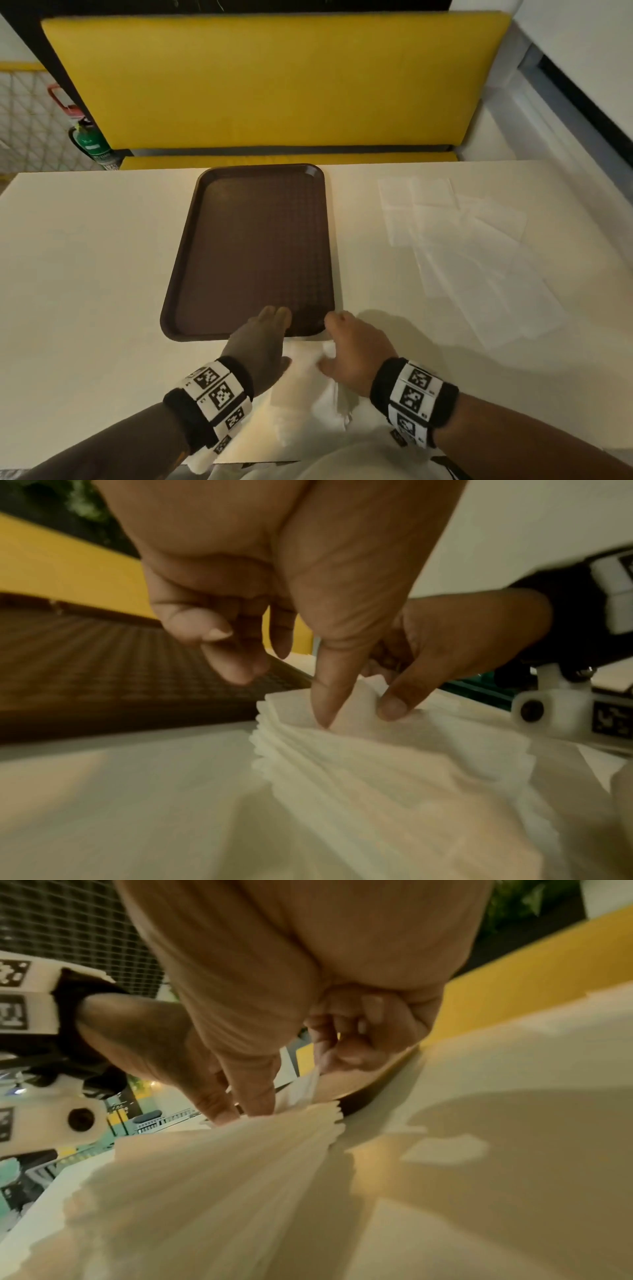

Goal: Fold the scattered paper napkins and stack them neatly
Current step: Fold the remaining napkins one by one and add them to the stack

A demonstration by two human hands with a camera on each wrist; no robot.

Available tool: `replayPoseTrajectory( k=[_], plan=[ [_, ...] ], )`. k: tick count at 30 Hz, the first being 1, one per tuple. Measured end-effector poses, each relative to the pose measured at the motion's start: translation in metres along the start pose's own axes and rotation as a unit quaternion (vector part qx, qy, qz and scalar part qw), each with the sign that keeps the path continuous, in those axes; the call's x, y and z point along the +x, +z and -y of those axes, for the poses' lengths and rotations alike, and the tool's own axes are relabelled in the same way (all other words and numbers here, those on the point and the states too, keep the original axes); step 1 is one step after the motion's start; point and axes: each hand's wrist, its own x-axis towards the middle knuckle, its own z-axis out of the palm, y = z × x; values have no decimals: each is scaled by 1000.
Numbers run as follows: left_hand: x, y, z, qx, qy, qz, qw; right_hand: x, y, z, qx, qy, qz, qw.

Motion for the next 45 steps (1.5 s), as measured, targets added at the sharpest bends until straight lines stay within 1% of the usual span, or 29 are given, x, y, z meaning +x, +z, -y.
replayPoseTrajectory(
  k=[1,2,4,5,6,8,9,10,12,14,16,18,20,22,24,26,27,28,30,32,36,38,40,42,44,45],
  plan=[
    [-2,-2,-2,16,25,-14,999,-3,-2,3,-22,-37,-26,999],
    [-3,-3,-2,20,45,-14,999,-6,-4,5,-37,-77,-45,995],
    [-4,-2,-4,16,68,21,997,-9,-6,7,-54,-151,-52,986],
    [-4,0,-4,23,75,46,996,-10,-6,7,-60,-172,-34,983],
    [-4,2,-5,34,77,70,994,-10,-5,7,-68,-180,-8,981],
    [-2,5,-9,57,77,100,990,-9,-3,6,-108,-169,58,978],
    [-2,6,-10,65,78,111,989,-9,-2,6,-129,-160,78,976],
    [-1,6,-11,68,80,113,988,-9,-2,6,-138,-151,88,975],
    [0,6,-12,57,87,115,988,-12,-4,6,-105,-134,93,981],
    [3,-1,-16,27,93,108,990,-13,-11,3,-29,-105,77,991],
    [15,-10,-22,-12,107,79,991,-10,-24,-7,40,-64,25,997],
    [31,-19,-31,-54,123,44,990,-2,-39,-32,35,0,-27,999],
    [49,-27,-41,-69,130,15,989,9,-60,-68,-3,111,-64,992],
    [68,-32,-51,-76,133,-12,988,20,-86,-107,-27,226,-106,968],
    [85,-32,-57,-88,130,-23,987,29,-111,-146,-28,328,-138,934],
    [102,-28,-62,-84,121,-19,989,34,-132,-180,34,415,-175,892],
    [109,-25,-64,-83,113,-9,990,34,-140,-193,77,446,-190,872],
    [117,-22,-66,-84,99,7,992,34,-147,-205,109,464,-196,857],
    [130,-16,-70,-91,61,52,993,34,-153,-222,136,482,-180,846],
    [141,-11,-73,-107,33,83,990,35,-154,-229,148,497,-166,839],
    [155,-6,-82,-122,1,105,987,43,-150,-237,160,513,-143,831],
    [159,-6,-85,-128,-10,113,985,43,-149,-243,192,511,-148,825],
    [161,-7,-87,-128,-5,112,985,44,-150,-246,243,495,-165,817],
    [160,-9,-90,-131,8,102,986,48,-154,-243,251,489,-194,813],
    [157,-11,-95,-143,26,82,986,52,-159,-230,234,476,-227,817],
    [157,-12,-98,-147,40,68,986,54,-161,-221,228,456,-243,825]
  ],
)
